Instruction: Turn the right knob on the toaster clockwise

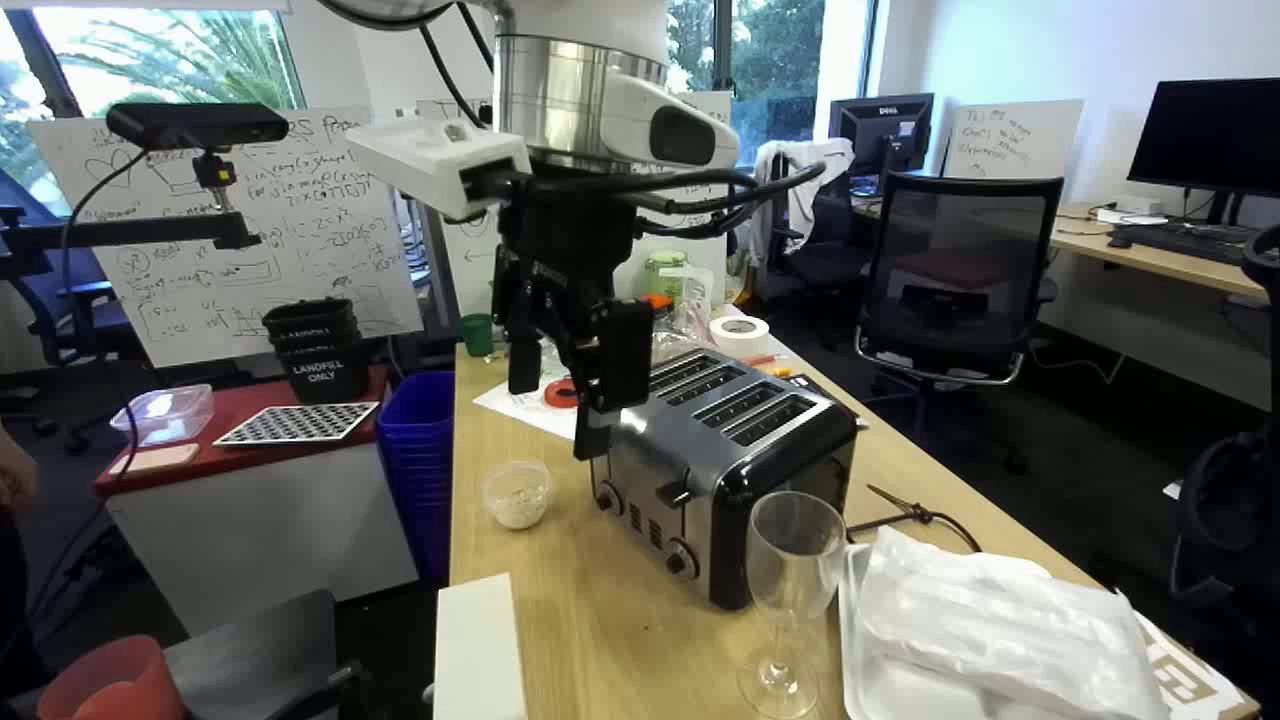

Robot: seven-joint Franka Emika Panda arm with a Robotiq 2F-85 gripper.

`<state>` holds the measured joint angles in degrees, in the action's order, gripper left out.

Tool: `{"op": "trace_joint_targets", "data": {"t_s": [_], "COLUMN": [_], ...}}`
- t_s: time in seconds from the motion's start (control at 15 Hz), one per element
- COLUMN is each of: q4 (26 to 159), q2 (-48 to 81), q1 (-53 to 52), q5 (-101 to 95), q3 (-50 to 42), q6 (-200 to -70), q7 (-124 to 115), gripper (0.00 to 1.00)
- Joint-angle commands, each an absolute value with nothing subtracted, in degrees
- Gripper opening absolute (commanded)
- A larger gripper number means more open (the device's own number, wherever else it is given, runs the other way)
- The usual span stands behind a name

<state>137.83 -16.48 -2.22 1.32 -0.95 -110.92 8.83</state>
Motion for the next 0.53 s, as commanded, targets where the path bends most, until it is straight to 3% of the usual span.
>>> {"op": "trace_joint_targets", "data": {"t_s": [0.0,0.47], "q4": [137.8,139.0], "q2": [-16.5,-14.6], "q1": [-2.0,-2.5], "q5": [1.4,7.1], "q3": [-0.8,-0.4], "q6": [-110.8,-110.1], "q7": [8.9,3.3], "gripper": [1.0,1.0]}}
